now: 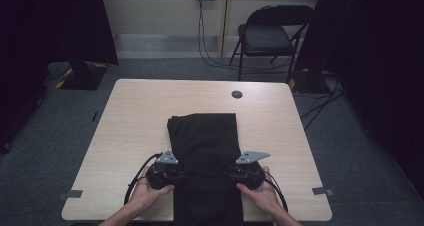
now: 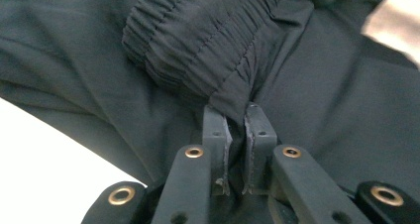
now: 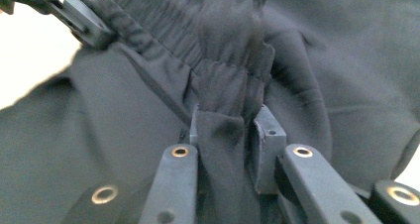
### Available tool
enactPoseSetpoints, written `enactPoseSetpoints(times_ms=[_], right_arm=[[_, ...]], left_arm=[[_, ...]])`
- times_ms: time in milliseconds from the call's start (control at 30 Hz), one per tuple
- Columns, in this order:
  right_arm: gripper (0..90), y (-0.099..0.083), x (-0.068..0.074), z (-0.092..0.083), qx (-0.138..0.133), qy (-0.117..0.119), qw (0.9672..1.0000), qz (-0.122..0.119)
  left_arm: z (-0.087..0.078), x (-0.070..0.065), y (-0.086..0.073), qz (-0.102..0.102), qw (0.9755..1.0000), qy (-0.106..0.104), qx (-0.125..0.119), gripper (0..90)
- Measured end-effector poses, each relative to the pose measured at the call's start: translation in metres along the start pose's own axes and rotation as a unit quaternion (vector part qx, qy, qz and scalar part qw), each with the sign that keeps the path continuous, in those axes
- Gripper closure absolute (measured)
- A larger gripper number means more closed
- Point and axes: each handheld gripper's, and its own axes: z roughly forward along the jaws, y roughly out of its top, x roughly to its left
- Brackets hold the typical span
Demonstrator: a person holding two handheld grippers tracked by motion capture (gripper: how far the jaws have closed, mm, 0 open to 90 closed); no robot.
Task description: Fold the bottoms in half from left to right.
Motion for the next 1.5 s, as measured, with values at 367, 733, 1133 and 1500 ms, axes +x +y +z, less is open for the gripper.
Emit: enactPoseSetpoints(times_ms=[367,733,1133,1500], right_arm=[[76.8,0.024,-0.049,0.042,-0.014,-0.052,0.9982,0.026],[72.0,0.042,-0.087,0.057,-0.027,-0.08,0.9956,0.041],[52.4,0.052,-0.06,0.017,-0.062,-0.092,0.9937,0.015],[85.2,0.065,-0.08,0.031,-0.078,-0.097,0.9905,0.059]], left_arm=[[0.036,0.057,0.041,0.018,0.9958,0.088,-0.021,83.6],[0.051,0.077,0.065,0.007,0.9928,0.115,-0.031,82.1],[0.015,0.088,0.071,-0.033,0.9882,0.1,-0.112,55.3],[0.04,0.083,0.061,-0.001,0.9937,0.102,-0.045,75.1]])
